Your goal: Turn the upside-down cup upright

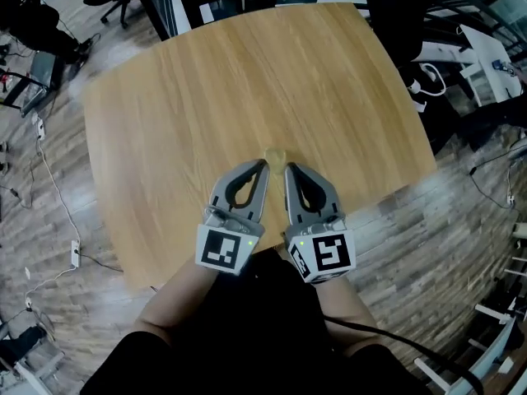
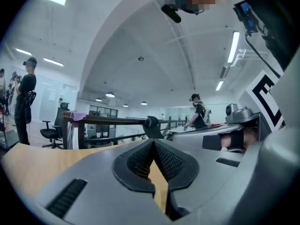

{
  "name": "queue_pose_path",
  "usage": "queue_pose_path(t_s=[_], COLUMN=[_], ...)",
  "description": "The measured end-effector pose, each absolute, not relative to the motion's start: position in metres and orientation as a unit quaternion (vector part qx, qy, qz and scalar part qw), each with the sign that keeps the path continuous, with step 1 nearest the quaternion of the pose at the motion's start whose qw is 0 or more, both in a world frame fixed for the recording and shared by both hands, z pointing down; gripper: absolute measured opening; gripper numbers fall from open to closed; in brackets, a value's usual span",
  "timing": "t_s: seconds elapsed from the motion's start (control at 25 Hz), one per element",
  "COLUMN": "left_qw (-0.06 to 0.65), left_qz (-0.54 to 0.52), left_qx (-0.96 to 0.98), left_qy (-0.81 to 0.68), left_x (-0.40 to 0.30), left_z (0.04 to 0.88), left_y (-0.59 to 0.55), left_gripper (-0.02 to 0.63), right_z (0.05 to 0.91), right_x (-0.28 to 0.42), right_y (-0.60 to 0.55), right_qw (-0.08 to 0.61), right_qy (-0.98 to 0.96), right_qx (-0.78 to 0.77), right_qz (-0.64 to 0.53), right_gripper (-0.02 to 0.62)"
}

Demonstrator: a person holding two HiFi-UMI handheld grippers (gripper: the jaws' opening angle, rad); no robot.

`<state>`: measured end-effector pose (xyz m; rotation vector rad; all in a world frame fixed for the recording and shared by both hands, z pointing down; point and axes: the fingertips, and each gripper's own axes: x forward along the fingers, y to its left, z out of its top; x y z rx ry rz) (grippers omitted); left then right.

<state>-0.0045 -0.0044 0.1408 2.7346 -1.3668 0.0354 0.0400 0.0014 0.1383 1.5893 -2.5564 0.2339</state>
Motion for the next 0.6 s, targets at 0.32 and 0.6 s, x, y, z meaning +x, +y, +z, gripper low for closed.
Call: queue_pose_path(t_s=[0.32, 0.6], left_qw=[0.043, 0.025], left_qz=[0.014, 0.023], left_qx=[0.884, 0.889], left_qy=[-0.466, -0.456], left_x=[-0.013, -0.011], left_z=[0.072, 0.048], left_y=[0.045, 0.078], left_gripper=[0.008, 0.008], right_z=[0.065, 0.031], right_x=[0.031, 0.019], right_y=[0.059, 0.077], right_qw=[0.059, 0.044], right_qy=[-0.854, -0.859], right_qx=[0.514, 0.51], right_qz=[0.054, 0.029], right_gripper=[0.014, 0.014])
